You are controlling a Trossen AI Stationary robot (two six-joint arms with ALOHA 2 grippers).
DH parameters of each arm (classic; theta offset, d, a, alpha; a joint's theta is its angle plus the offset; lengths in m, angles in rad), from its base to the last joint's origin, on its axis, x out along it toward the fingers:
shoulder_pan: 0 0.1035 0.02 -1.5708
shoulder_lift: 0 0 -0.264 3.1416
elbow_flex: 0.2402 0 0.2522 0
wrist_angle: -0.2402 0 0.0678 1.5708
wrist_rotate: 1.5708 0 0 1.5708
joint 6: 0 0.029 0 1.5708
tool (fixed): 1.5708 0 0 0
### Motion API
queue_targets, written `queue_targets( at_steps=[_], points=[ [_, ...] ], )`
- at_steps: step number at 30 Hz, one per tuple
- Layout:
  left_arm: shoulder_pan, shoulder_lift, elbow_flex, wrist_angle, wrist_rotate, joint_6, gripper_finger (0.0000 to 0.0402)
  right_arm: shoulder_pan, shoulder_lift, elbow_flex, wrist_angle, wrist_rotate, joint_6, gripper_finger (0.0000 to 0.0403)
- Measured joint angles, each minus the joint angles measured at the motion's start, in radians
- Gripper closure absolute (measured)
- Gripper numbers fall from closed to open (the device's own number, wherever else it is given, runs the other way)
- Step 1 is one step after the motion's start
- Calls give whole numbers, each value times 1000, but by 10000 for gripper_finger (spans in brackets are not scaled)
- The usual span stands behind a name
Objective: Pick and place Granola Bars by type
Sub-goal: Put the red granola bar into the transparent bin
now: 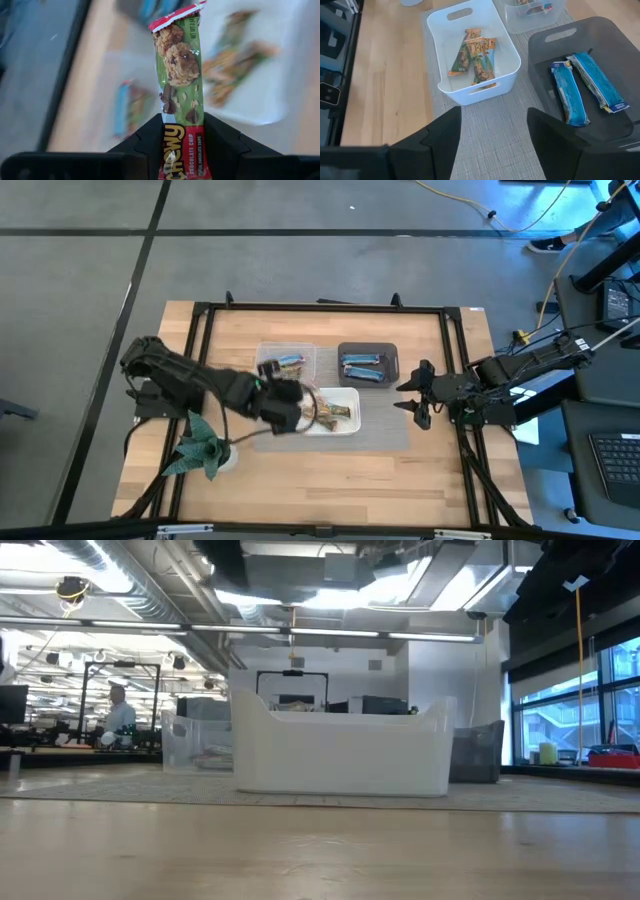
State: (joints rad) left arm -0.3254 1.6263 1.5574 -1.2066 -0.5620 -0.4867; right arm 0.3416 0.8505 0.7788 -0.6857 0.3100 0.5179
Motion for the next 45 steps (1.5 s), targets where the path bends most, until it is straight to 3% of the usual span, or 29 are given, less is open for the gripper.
queue_targets(
  at_steps=[5, 14, 22, 35, 45],
  points=[
    [120, -11, -5, -118, -2, 22, 288, 0, 0, 0, 0, 0, 0, 173],
    [315, -9, -200, 45, 159, 173, 288, 0, 0, 0, -2, 0, 0, 173],
    [429, -10, -279, 169, 195, 305, 288, 0, 0, 0, -3, 0, 30, 173],
    [527, -17, -280, 204, 200, 378, 288, 0, 0, 0, -3, 2, 50, 173],
    [574, -17, -280, 229, 328, 494, 288, 0, 0, 0, 2, 3, 23, 173]
  ],
)
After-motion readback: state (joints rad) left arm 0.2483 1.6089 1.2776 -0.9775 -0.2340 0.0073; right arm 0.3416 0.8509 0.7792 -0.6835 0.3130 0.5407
